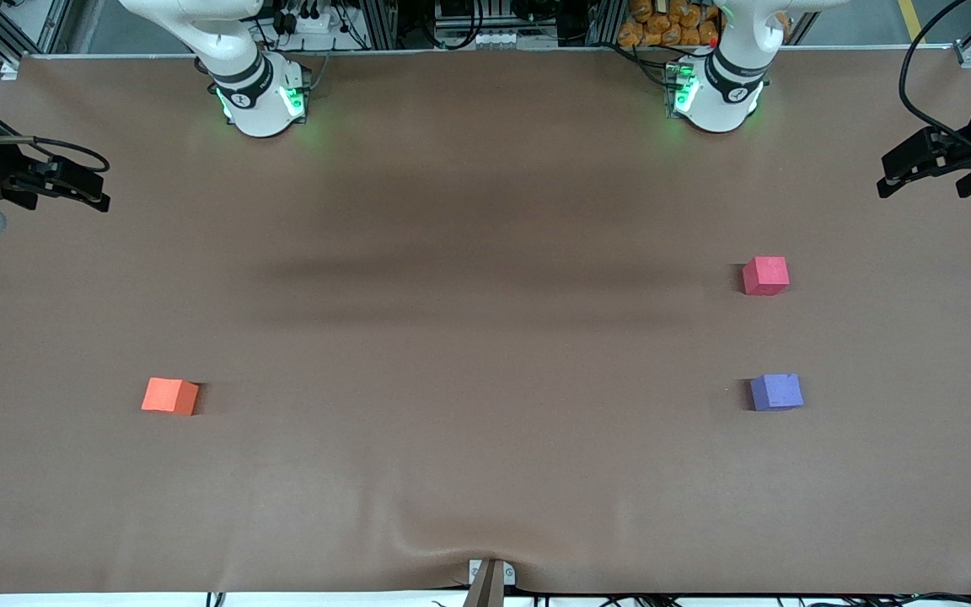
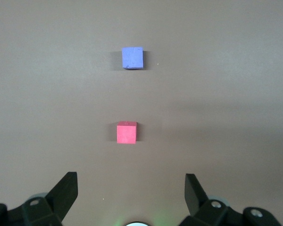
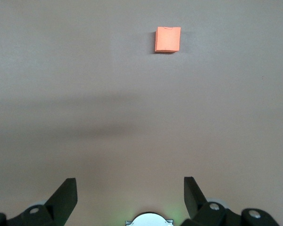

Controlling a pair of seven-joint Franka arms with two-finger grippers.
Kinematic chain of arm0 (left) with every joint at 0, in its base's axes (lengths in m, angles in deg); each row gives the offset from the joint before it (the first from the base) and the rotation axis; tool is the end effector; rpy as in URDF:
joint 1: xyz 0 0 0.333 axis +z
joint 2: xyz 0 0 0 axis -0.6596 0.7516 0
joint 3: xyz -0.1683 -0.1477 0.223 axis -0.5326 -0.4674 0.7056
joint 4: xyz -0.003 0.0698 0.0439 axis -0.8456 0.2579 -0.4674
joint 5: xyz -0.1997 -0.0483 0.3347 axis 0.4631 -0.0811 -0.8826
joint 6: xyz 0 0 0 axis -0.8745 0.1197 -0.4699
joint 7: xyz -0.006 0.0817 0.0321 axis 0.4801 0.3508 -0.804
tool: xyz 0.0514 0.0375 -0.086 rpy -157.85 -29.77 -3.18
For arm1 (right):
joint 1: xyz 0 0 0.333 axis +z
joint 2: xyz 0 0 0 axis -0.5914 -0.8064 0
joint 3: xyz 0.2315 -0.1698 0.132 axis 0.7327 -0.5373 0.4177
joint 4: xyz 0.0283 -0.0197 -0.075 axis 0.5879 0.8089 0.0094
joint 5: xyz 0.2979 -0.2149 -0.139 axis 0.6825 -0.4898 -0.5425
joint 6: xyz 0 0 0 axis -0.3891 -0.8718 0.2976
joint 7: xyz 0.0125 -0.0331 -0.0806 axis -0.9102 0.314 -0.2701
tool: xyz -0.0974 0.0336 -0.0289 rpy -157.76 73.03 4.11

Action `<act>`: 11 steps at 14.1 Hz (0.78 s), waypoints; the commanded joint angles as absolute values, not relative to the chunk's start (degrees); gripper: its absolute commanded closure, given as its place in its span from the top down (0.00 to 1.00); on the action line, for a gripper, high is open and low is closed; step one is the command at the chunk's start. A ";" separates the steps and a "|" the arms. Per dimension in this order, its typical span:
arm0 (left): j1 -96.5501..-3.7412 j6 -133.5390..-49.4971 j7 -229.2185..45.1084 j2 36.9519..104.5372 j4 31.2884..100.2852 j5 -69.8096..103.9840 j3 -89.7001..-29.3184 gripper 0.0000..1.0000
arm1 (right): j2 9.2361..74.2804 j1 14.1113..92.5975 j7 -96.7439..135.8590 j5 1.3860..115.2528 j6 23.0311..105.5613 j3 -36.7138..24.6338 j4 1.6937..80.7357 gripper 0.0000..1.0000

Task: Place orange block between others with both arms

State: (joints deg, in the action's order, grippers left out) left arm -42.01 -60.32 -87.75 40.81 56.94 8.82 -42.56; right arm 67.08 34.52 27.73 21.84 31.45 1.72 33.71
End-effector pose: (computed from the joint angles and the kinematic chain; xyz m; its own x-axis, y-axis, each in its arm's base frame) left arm 0.5229 -0.0206 0.6529 0.9999 0.0012 -0.0122 0.0014 -0.9999 0.0103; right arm 0.5303 0.0066 0.6204 0.9916 -0.0440 -0.1216 -0.0443 -0.9990 -0.0001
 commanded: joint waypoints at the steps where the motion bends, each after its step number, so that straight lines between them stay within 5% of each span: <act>1: -42.77 -59.35 -87.19 39.94 56.69 7.93 -42.41 1.00 | 68.30 34.67 28.11 22.18 31.73 1.69 35.01 1.00; 11: -42.85 -55.74 -87.19 42.40 55.37 6.95 -42.77 1.00 | 67.95 34.76 28.11 22.18 31.38 1.69 34.92 1.00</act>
State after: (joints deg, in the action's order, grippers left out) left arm -42.65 -56.74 -87.75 41.95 56.22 8.11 -42.73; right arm 67.07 34.52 27.74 21.84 31.41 1.72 33.78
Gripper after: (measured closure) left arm 0.000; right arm 0.000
